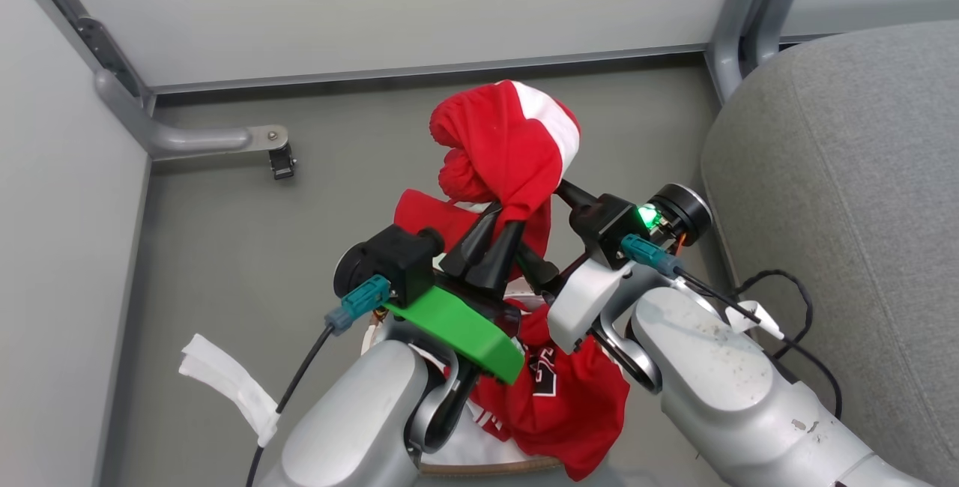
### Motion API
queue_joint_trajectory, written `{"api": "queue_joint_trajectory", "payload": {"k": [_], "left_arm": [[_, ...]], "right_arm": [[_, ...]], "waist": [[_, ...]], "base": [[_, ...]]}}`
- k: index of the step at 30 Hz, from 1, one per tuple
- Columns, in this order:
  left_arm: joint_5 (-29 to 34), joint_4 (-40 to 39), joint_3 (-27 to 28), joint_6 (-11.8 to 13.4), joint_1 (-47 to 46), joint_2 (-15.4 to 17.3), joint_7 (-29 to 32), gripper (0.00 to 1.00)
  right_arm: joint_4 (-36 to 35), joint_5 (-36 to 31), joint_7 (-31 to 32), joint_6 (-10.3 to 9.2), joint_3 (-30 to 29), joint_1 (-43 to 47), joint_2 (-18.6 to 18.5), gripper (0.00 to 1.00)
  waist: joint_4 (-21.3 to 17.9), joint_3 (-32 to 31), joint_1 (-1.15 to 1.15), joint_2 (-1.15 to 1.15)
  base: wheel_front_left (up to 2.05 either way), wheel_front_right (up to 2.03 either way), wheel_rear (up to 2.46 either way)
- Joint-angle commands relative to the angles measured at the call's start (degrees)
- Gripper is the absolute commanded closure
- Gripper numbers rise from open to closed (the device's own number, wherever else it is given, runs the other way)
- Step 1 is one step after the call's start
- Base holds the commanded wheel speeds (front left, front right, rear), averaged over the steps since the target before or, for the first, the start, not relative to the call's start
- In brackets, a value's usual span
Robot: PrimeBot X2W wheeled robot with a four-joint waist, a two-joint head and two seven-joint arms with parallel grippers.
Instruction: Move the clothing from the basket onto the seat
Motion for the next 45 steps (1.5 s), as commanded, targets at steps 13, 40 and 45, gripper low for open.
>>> {"api": "queue_joint_trajectory", "payload": {"k": [13, 40, 45], "left_arm": [[0.1, 0.7, 0.8, 1.6, -1.3, 0.1, 0.0, 1.00], [15.4, 6.7, 4.5, -0.9, -0.6, 0.2, 0.0, 0.00], [15.5, 7.0, 4.5, -1.4, 0.2, 0.2, 0.0, 0.00]], "right_arm": [[-2.6, 3.2, -0.3, -0.06, -3.3, 2.1, 0.0, 1.00], [-12.8, 4.4, -0.3, -0.06, -12.9, 10.8, 0.1, 1.00], [-13.9, 5.2, -0.3, -0.06, -14.0, 12.4, 0.1, 1.00]], "waist": [[0.4, 0.9, 0.00, 0.00], [-24.9, 4.8, 0.00, 0.00], [-29.2, 5.1, 0.00, 0.00]], "base": [[0.00, 0.00, 0.00], [0.00, 0.00, 0.00], [0.00, 0.00, 0.00]]}}
